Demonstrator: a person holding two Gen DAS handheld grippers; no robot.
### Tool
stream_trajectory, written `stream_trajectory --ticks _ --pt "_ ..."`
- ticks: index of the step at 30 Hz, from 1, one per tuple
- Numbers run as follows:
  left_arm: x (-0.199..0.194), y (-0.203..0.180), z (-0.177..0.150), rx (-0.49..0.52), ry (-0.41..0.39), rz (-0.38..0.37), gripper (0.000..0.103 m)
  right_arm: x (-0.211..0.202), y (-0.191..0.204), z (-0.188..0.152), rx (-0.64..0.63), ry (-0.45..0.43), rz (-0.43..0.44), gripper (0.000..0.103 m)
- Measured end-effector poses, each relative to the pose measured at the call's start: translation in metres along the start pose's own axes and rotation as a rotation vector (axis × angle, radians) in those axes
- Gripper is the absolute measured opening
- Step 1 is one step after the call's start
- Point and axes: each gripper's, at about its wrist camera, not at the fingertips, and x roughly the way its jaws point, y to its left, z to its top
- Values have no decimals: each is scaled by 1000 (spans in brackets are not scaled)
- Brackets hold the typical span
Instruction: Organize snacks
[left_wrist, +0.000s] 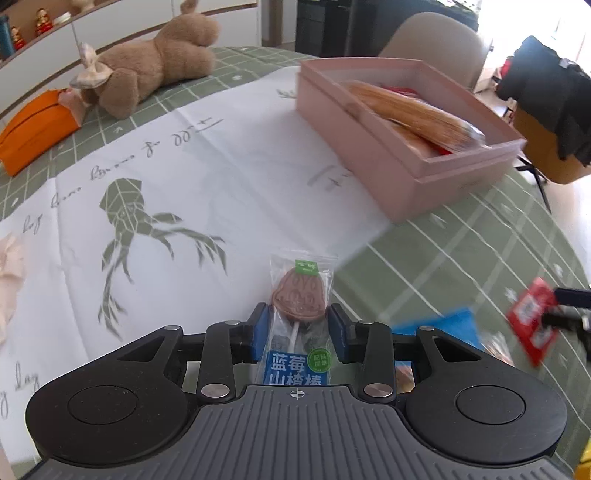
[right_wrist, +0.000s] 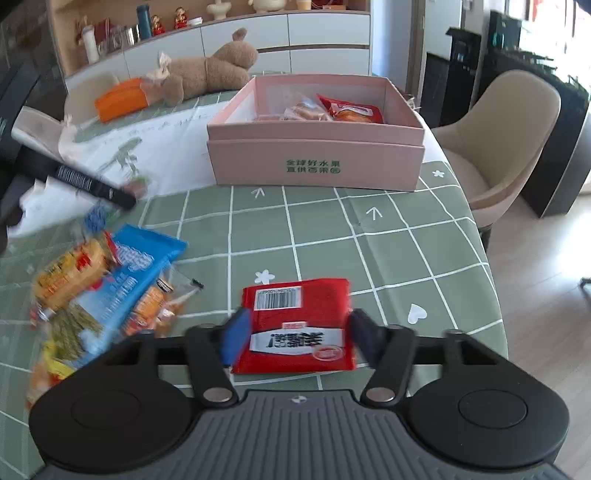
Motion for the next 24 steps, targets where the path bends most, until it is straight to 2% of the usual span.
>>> stream_trajectory --ticks 1,3,7,8,10,11,15,17,20,21,24 --pt "-7 -4 -3 -3 -7 -12 40 -3 -4 4 12 16 12 22" --pt "-22 -8 -8 -19 -30 -41 40 -10 -10 9 27 13 14 16" --pt "-49 -15 -10 -101 -72 -88 40 -17 -18 15 28 26 36 20" --pt "-54 -17 -10 -123 -83 -102 40 -17 -19 14 36 33 40 25" --pt "-61 -21 -10 -162 -99 -122 40 -13 -17 11 55 40 31 61" --pt "-63 -24 -10 -173 -97 -133 40 -11 -14 8 69 41 30 66" --pt "-63 -38 -14 -153 -71 -159 40 1 1 3 98 71 77 67" --pt "-61 -43 -18 -143 -53 -169 40 6 15 3 65 61 40 70" --pt "-57 -49 -25 -143 -27 -185 40 13 38 2 -81 64 -38 70" --pt "-56 -51 -27 -142 -22 -191 40 12 42 2 -114 61 -42 68" --pt "-55 -57 -32 -133 -11 -203 40 7 42 5 -140 89 7 52"
